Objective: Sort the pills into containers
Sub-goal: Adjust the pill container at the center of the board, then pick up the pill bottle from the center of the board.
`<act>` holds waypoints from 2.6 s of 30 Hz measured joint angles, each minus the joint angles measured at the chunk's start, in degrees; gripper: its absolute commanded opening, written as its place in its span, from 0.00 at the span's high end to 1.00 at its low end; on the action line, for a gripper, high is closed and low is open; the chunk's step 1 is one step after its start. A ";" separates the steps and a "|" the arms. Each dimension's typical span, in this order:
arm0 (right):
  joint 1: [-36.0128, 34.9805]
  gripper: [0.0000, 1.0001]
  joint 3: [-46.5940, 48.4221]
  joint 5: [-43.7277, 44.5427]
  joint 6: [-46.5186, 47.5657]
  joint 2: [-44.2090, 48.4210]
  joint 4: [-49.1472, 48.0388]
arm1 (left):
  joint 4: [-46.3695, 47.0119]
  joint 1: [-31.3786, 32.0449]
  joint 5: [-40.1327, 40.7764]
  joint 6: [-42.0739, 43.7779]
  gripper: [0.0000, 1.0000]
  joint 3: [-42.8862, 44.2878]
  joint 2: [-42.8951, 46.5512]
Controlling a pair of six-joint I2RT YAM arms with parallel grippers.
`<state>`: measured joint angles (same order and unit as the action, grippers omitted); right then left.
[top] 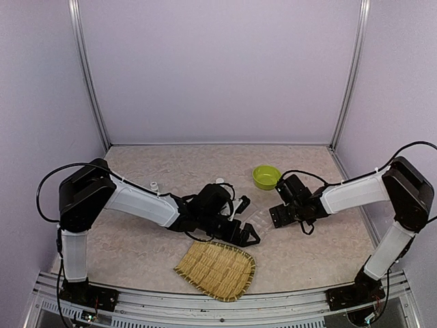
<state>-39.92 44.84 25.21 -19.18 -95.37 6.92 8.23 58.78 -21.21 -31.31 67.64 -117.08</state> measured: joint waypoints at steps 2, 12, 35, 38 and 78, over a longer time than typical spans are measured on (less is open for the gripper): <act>0.22 0.00 -0.37 -0.52 -0.02 0.85 0.85 | 0.52 0.07 -0.31 -0.28 0.01 0.04 -0.22; 0.35 0.00 -4.76 -5.77 -2.29 8.11 4.35 | 1.20 0.09 -0.68 -1.16 0.01 0.42 -0.70; 0.35 0.00 0.59 -9.03 -3.21 0.68 3.15 | 1.60 0.83 -0.04 -1.90 0.01 0.70 -0.94; 0.39 0.00 2.67 -8.41 -2.54 -1.29 2.84 | 1.57 0.83 0.57 -1.90 0.01 -0.26 -0.09; 1.73 0.00 -5.49 -14.23 -3.26 16.37 3.80 | -19.89 -14.38 30.34 17.97 0.20 21.62 -6.03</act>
<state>-38.20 39.35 10.98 -22.44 -79.00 10.72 -11.66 44.40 9.13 -13.34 89.25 -123.11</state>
